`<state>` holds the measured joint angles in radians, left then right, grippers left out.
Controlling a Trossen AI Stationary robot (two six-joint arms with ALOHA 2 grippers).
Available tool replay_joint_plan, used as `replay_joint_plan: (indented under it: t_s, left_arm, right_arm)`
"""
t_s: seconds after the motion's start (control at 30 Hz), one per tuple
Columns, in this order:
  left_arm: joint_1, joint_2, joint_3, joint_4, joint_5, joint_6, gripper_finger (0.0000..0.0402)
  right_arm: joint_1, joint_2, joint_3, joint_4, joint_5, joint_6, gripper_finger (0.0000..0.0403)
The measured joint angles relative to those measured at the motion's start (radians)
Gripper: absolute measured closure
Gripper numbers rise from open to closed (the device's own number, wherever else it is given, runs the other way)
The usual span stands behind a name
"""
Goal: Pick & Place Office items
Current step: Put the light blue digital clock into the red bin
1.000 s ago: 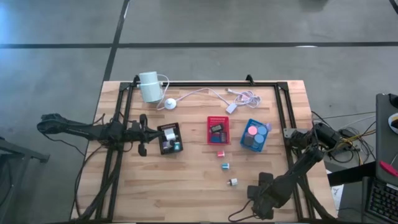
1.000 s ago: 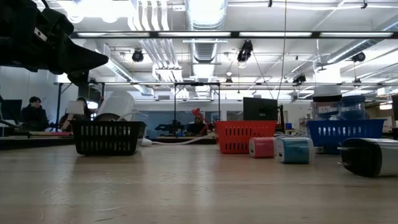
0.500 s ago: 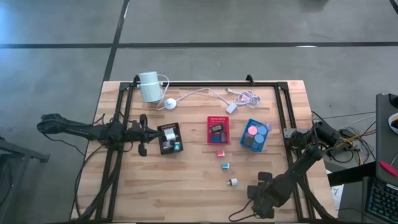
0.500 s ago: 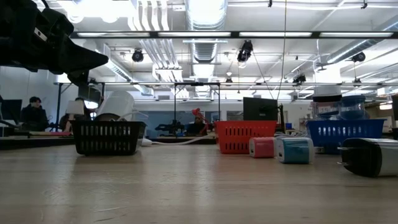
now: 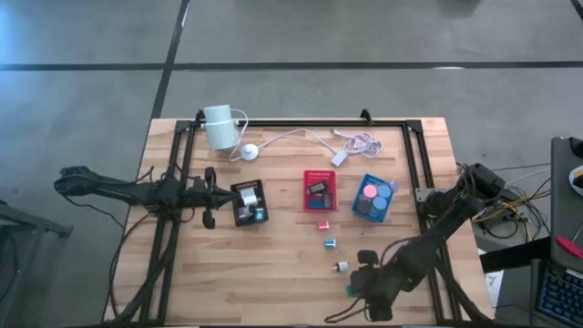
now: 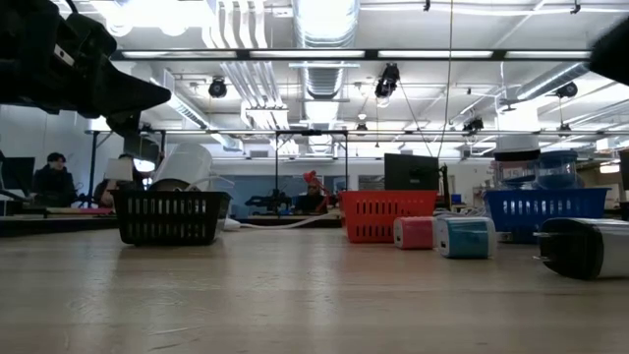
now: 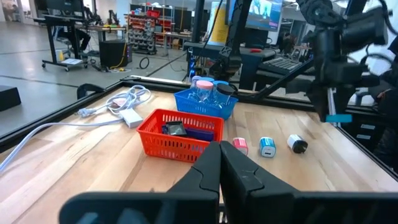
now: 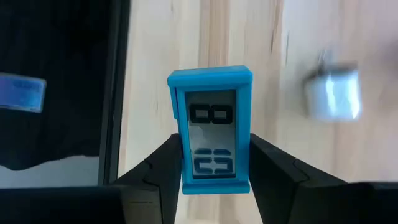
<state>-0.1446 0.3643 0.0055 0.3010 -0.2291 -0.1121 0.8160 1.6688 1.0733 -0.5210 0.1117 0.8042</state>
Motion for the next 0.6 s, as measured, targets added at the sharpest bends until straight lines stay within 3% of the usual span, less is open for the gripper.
replay_joint_plan:
  t_s: [0.33,0.6]
  left_arm:
    - [0.000,0.000,0.000,-0.005,-0.008,0.003,0.0396]
    - [0.000,0.000,0.000,-0.005,-0.011,0.003,0.0396]
  right_arm:
    - [-0.167,-0.129,0.000,0.136,0.008,-0.397,0.0256]
    - [-0.318,-0.367,-0.100,0.383,-0.019,-0.640,0.0256]
